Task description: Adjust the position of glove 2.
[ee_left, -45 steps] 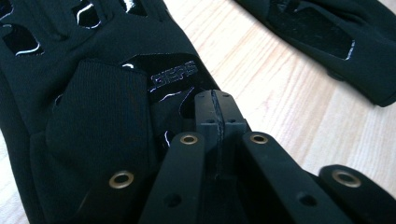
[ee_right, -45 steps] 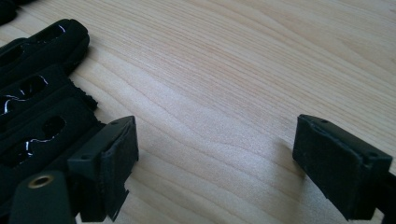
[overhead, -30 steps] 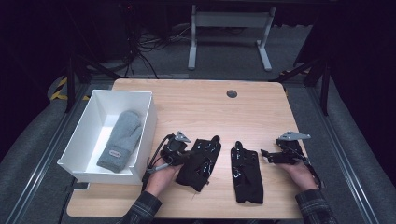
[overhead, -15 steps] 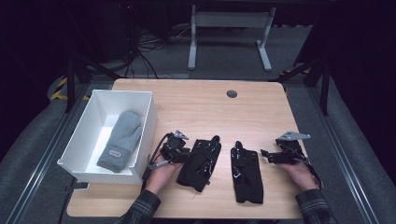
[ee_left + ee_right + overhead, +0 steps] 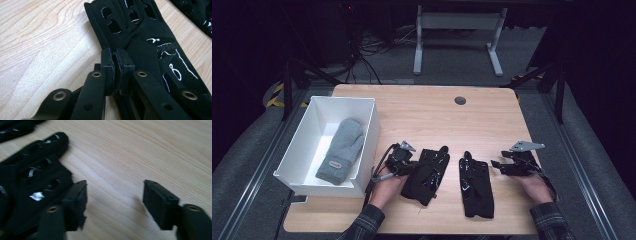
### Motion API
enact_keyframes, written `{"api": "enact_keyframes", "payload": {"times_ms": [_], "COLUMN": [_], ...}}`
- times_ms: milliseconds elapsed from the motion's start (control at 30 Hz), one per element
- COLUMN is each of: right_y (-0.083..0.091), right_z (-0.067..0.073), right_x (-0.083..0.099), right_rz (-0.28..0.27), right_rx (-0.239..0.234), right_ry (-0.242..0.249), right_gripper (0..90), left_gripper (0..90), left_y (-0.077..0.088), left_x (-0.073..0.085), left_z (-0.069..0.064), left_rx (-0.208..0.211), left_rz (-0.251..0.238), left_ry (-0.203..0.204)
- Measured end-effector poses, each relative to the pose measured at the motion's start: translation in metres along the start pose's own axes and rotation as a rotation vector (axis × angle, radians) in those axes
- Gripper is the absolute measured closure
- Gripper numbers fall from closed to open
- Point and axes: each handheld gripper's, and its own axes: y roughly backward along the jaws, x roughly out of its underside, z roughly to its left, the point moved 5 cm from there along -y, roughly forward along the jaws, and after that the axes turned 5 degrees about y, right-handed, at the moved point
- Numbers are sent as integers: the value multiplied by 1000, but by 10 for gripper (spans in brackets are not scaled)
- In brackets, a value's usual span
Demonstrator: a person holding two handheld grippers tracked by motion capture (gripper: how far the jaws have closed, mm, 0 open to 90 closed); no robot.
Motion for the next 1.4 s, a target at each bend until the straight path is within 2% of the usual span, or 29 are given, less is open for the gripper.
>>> {"api": "enact_keyframes", "payload": {"times_ms": [133, 267, 433, 700, 1067, 1400], "right_y": [10, 22, 32, 35, 25, 16], "right_z": [14, 29, 44, 64, 78, 90], "right_x": [2, 5, 13, 22, 16, 5], "right_rz": [-4, 8, 21, 52, 54, 45], "right_rx": [-83, -133, -186, -254, -318, -344], "right_ry": [14, 36, 68, 115, 131, 160], "right_gripper": [692, 888, 897, 897, 897, 897], "left_gripper": [863, 863, 864, 864, 865, 866], "left_y": [0, 0, 0, 0, 0, 0], "left_x": [0, 0, 0, 0, 0, 0], "left_z": [-1, -1, -1, 0, -1, -2], "left_rx": [-11, -12, -11, -7, -6, -19], "left_rz": [-3, -3, -3, 0, -4, -8], "left_ry": [-6, -7, -3, -3, 6, 7]}}
